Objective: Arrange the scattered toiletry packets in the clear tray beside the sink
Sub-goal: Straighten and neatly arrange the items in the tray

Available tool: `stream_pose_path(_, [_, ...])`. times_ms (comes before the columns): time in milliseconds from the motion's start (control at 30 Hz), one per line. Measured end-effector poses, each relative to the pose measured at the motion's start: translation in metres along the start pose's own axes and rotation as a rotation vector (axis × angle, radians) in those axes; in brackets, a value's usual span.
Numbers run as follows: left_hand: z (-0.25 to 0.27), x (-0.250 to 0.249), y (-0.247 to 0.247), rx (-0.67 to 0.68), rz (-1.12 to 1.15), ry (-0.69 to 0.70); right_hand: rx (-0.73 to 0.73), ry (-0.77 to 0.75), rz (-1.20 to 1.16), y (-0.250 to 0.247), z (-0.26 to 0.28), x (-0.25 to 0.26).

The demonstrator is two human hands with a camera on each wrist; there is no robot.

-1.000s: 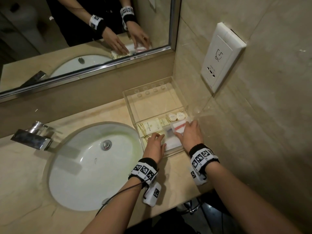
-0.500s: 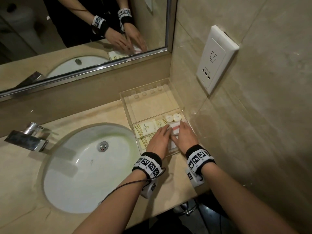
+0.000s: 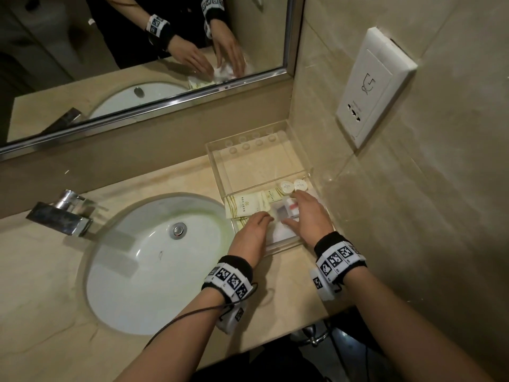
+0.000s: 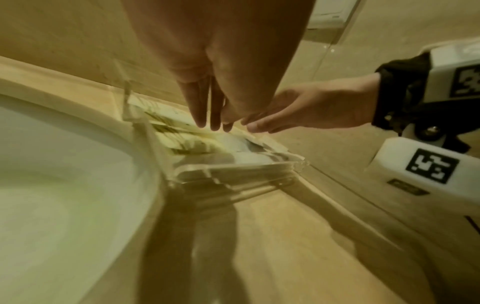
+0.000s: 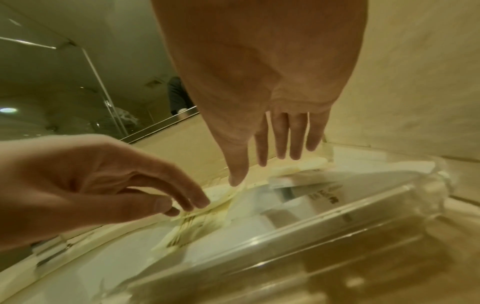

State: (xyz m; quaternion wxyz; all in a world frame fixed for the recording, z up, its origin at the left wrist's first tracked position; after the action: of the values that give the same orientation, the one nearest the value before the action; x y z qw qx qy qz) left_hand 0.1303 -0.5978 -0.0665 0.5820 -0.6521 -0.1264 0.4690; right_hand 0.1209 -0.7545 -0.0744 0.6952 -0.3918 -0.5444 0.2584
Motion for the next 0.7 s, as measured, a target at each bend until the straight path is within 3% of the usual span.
stream_pose_path(133, [0.017, 0.022, -0.006, 0.006, -0.096, -0.067, -0.002, -0.164, -0.005, 0.009, 0.0, 0.02])
stream_pose_path(267, [0.015, 0.036, -0.019, -0.112, -0.201, -0.163, 0.021, -0.204, 0.019, 0.016, 0.0, 0.028])
stream_pose_path(367, [0.01, 0.045, -0.016, -0.066, -0.213, -0.248, 0.049, -0.226, 0.047, 0.023, -0.001, 0.034])
stream_pose_path(467, [0.008, 0.04, -0.007, -0.002, -0.238, -0.231, 0.138, -0.257, 0.152, 0.032, -0.004, 0.039])
stream_pose_path(700, [-0.001, 0.035, -0.003, -0.048, -0.265, -0.21, 0.214, -0.249, 0.238, 0.039, -0.014, 0.039])
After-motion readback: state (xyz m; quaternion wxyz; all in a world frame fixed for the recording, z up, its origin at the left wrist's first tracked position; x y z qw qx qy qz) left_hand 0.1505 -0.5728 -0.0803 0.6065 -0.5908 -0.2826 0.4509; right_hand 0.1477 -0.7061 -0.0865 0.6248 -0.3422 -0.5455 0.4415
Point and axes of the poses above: each hand's wrist, its own z-axis away from the middle knuckle, its own y-axis out of the palm, x = y × z, the point moved 6 cm from there along -z, towards the middle knuckle, and after that the axes turned 1 degree about -z, right-handed, at the moved point
